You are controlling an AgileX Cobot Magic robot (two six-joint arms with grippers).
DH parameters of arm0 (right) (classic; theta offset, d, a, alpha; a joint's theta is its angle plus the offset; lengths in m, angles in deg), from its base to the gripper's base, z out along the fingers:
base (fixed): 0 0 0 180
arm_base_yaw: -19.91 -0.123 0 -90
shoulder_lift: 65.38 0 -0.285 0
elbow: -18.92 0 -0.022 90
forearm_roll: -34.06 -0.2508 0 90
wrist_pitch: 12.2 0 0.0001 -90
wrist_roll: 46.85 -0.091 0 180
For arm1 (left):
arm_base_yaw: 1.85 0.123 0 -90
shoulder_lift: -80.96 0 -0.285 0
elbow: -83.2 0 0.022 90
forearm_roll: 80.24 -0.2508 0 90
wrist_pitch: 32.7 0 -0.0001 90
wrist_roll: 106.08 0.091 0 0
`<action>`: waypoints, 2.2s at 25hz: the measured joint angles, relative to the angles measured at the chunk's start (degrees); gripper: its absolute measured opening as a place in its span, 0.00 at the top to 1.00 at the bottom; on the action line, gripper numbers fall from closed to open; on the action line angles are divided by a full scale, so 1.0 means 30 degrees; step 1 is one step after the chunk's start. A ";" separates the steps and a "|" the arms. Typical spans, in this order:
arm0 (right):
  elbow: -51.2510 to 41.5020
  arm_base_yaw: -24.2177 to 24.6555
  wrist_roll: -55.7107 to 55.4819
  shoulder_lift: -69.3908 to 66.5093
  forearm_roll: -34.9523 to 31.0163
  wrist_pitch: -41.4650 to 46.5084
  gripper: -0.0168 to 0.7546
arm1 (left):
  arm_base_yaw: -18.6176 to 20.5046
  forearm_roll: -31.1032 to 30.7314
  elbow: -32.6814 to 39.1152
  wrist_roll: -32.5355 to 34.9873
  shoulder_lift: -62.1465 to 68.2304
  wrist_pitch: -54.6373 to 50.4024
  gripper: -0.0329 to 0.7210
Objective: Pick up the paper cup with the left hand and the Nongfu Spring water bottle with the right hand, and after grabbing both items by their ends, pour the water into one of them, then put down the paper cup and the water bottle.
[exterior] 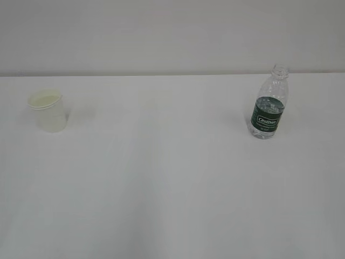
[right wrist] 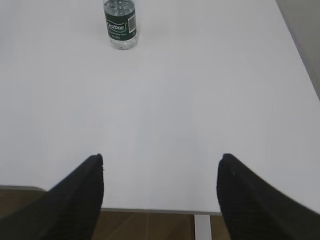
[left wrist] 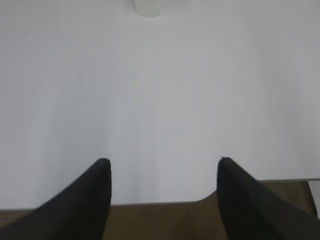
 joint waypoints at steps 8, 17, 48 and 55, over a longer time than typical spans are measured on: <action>-0.0524 0.0000 -0.0044 0.0000 0.0000 -0.1151 0.30 | 0.0000 -0.0338 0.0000 0.0000 0.0000 -0.0165 0.36; -0.0703 0.0000 -0.0044 0.0000 0.0000 -0.1499 0.30 | -0.0986 -0.0768 0.0000 0.0000 0.0000 -0.0165 0.36; -0.0703 0.0000 -0.0044 0.0000 -0.0035 -0.1499 0.30 | -0.1099 -0.0997 0.0255 0.0000 -0.3402 0.0299 0.23; -0.0703 0.0000 -0.0044 0.0000 -0.0035 -0.1512 0.30 | -0.1099 -0.1026 0.0255 0.0000 -0.3402 0.0299 0.22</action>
